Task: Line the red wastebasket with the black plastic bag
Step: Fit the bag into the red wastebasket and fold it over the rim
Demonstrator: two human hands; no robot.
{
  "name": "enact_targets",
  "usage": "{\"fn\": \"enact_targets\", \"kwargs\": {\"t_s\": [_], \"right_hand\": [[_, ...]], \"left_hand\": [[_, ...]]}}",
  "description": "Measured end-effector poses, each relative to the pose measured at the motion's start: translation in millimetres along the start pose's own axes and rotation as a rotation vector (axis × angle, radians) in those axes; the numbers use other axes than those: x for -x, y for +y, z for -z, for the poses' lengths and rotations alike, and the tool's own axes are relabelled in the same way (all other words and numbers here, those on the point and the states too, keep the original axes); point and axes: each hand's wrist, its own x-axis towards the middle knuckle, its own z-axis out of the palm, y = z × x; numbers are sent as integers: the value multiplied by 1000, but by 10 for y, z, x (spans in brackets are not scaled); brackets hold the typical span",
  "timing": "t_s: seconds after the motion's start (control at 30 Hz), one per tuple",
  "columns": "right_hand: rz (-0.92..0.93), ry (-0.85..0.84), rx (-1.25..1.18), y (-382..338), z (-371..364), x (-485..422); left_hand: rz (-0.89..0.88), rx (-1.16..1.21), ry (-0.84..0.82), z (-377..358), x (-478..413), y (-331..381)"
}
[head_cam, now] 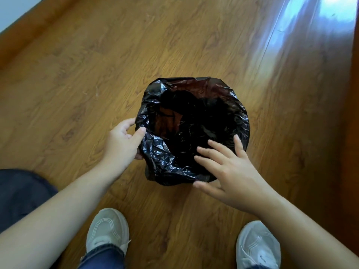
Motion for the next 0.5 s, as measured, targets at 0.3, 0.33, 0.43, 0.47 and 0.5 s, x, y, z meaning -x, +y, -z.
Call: {"fn": "enact_targets", "kwargs": {"t_s": [0.3,0.33,0.43,0.47,0.5], "right_hand": [[30,175,-49,21,-83,8],[37,197,-40,33,-77,19],[58,256,-37,68,-54,50],[67,270,-54,72,-56,56],[74,279,-72,66,-62,58]], "left_hand": [[-74,-43,89,-89,207,32],[-218,-138,144,-62,264,47],[-736,-440,54,-38,430,121],[-853,-519,-31,-68,476,129],[-922,-590,-124,-115,514,129]]}}
